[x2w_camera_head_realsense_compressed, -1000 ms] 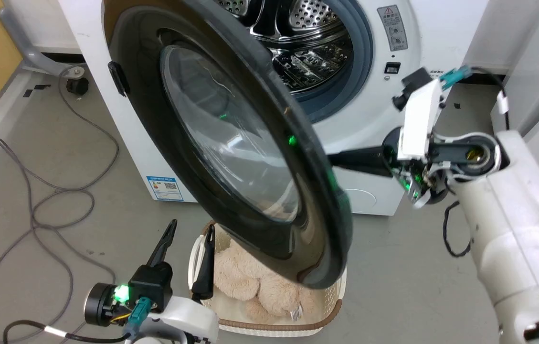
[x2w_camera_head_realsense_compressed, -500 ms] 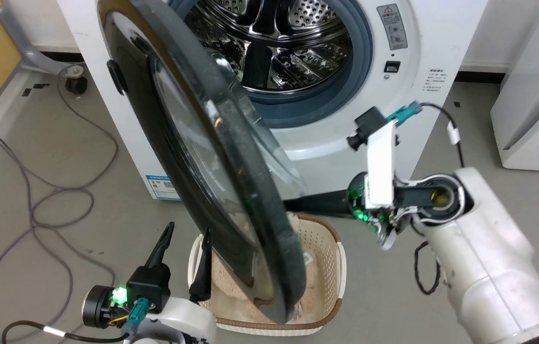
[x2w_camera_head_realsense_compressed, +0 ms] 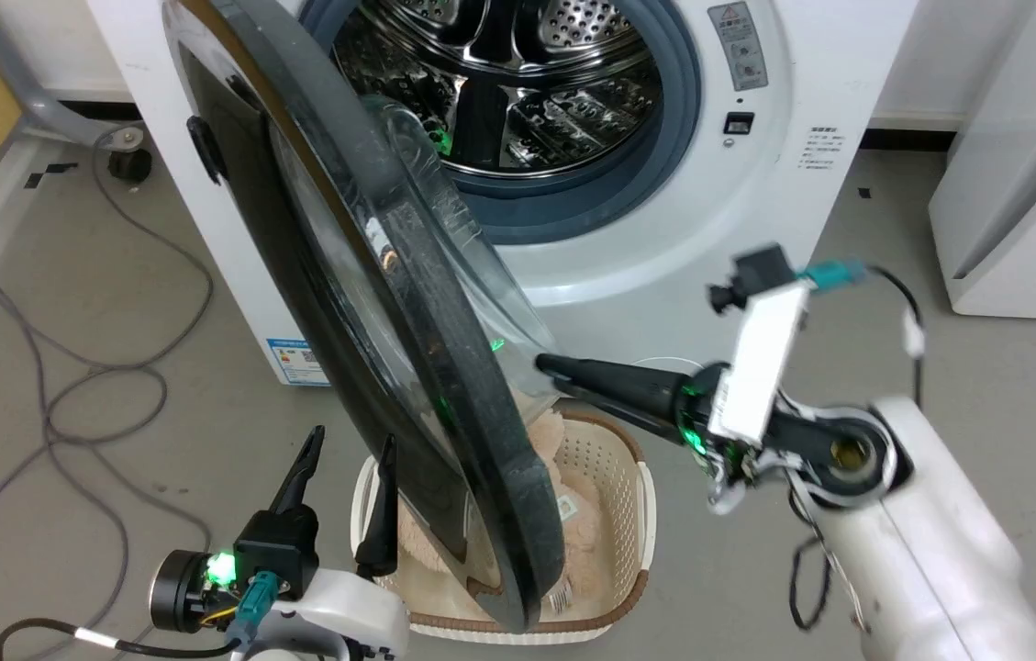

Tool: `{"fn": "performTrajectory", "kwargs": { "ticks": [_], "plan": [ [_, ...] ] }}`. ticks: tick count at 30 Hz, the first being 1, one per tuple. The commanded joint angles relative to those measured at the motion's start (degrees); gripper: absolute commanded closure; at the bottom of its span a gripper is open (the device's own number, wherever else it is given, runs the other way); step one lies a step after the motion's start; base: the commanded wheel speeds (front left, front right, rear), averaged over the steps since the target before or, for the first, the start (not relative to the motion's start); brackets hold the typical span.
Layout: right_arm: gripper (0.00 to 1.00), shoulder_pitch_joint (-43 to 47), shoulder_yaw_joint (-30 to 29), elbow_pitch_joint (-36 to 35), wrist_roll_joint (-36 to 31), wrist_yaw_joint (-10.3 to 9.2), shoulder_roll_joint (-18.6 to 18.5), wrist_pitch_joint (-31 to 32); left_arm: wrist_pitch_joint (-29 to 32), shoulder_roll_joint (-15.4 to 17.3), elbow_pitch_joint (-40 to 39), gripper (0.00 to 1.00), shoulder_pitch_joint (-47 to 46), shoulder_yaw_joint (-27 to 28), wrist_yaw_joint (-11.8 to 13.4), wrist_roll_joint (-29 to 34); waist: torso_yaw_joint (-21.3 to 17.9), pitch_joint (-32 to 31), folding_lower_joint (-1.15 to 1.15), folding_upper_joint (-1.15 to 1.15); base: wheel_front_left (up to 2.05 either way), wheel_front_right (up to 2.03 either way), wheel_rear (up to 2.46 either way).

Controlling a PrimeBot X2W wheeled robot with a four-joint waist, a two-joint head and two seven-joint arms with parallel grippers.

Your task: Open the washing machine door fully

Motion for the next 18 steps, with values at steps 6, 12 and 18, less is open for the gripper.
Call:
{"fn": "performTrajectory", "kwargs": {
  "ticks": [6, 12, 18],
  "plan": [
    [0.00, 10.64, -4.69, -6.11, -1.84, 0.06, -1.01, -11.31, -0.30, 0.03, 0.33, 0.00, 1.42, 0.64, 0.32, -0.39, -0.71, -1.25, 0.00, 0.00, 0.00, 0.00, 0.00],
    [0.00, 23.20, -9.97, -11.56, -6.87, 0.06, -1.74, -26.33, -0.30, 0.18, 1.21, 0.00, 2.26, 1.06, 0.23, -0.62, -1.51, -2.49, 0.00, 0.00, 0.00, 0.00, 0.00],
    [0.00, 31.03, -13.39, -12.13, -14.82, 0.06, -1.85, -38.36, -0.30, 0.19, 1.83, 0.00, 3.05, 1.34, 0.37, -0.73, -2.16, -3.57, 0.00, 0.00, 0.00, 0.00, 0.00]
  ]
}}
